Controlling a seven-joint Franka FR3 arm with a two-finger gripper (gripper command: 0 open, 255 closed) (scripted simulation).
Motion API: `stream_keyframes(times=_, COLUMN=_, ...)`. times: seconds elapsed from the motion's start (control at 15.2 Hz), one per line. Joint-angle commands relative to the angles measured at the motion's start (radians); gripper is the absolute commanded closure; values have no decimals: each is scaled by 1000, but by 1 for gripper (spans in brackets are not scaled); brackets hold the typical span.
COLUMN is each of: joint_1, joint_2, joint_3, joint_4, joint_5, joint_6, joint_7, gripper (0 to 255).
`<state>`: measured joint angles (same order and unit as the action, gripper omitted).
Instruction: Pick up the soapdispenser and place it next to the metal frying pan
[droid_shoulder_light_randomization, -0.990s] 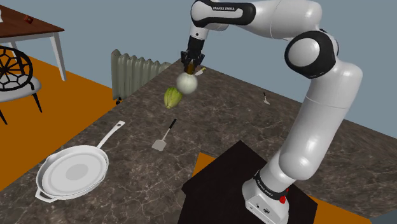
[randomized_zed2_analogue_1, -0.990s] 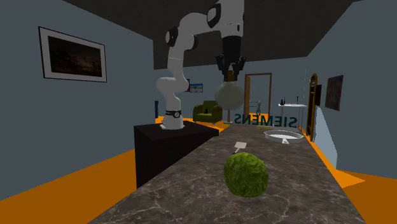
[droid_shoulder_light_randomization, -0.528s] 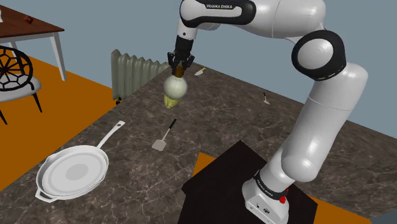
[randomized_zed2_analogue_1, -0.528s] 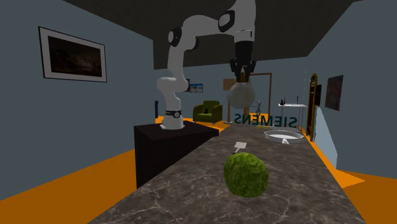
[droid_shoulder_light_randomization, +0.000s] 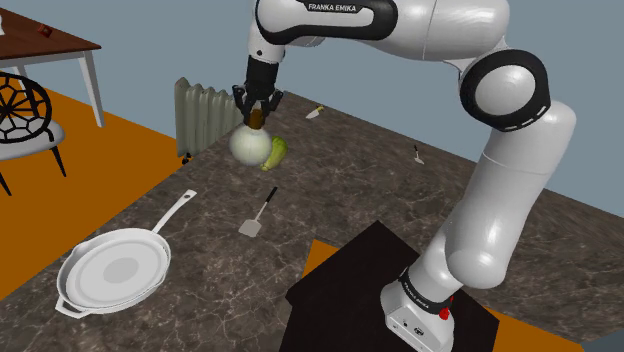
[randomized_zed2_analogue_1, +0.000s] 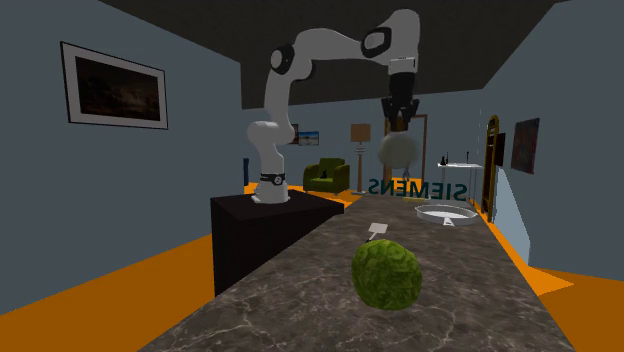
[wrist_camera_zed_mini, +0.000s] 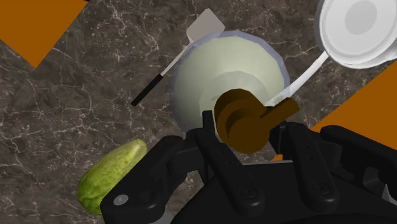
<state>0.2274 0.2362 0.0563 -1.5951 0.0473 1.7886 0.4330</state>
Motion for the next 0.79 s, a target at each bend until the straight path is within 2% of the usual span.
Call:
stream_keyframes(times=0.0, joint_1=26, joint_2=6, joint_3=16, joint_4=9, joint_5=-2, joint_6=-1, joint_7=44, gripper=255)
stream_keyframes(times=0.73, joint_1=37, joint_2=30, joint_3=22, joint_4=-92, joint_5=-4, joint_6=125, joint_7=55, gripper=255)
